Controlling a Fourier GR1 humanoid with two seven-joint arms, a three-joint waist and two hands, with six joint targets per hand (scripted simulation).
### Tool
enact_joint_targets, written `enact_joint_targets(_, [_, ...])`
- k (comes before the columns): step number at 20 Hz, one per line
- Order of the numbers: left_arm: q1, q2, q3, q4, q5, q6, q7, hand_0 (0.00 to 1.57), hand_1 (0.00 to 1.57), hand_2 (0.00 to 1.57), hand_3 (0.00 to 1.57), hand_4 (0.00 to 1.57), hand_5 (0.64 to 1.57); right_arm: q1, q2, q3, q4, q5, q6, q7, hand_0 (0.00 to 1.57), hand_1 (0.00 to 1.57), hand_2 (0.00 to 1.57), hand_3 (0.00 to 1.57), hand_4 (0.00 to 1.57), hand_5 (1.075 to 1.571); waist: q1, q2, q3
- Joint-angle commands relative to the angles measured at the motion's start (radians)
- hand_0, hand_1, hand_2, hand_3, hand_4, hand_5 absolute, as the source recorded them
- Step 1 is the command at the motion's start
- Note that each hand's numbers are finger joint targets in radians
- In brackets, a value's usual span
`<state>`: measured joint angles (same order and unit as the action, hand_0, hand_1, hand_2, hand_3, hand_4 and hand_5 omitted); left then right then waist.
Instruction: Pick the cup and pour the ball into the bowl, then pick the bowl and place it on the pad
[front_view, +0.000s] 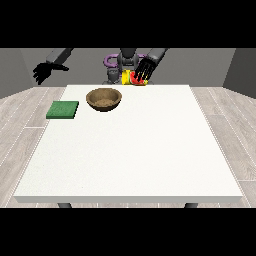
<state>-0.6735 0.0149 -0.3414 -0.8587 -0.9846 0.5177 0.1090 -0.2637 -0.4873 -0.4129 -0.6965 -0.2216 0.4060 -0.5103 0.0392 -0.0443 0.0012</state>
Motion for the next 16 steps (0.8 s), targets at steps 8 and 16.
enact_joint_targets(8, [-0.134,-0.015,-0.230,-0.039,-0.254,-0.068,0.312,0.52,0.52,1.57,1.57,0.84,1.571,-0.195,-0.009,0.042,0.021,0.038,-0.071,0.069,0.00,0.00,0.00,0.14,0.00,1.530,-0.049,0.076,-0.0006])
enact_joint_targets(16, [-0.103,-0.015,-0.367,-0.059,-0.411,-0.121,0.346,0.29,0.29,1.57,1.57,0.90,1.562,-0.242,0.005,0.040,0.047,0.030,-0.070,0.045,0.00,0.00,0.00,0.26,0.00,1.527,-0.043,0.125,-0.0006])
